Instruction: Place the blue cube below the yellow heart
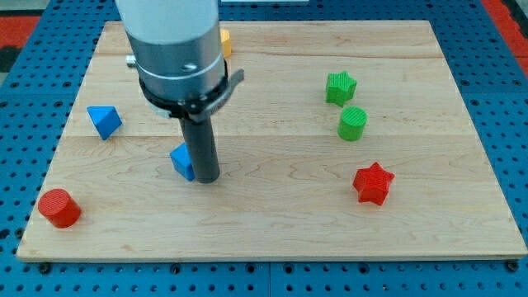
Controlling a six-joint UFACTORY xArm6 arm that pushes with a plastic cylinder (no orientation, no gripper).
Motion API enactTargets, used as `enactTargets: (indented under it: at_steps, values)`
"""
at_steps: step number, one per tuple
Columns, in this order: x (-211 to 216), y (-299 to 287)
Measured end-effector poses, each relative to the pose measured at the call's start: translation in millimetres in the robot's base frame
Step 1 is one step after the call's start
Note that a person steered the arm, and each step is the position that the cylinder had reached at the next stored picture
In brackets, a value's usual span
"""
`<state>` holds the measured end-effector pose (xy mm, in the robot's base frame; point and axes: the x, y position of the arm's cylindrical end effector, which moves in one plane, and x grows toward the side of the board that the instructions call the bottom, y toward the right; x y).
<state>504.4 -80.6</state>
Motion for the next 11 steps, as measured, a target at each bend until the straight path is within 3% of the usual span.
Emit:
enactTargets:
  at_steps: [1, 2, 3, 4, 6, 8, 9, 10, 11]
  values:
    - [-31.1, -3.1]
    - [-11.1, 14.0]
    - [13.5, -4.7]
    - [-11.3, -40.6]
    - [-98.1, -34.2]
    - [-98.6, -12.9]
    - [-81.6, -61.2]
    - [-116.0, -83.2]
    - [-143.8, -57.8]
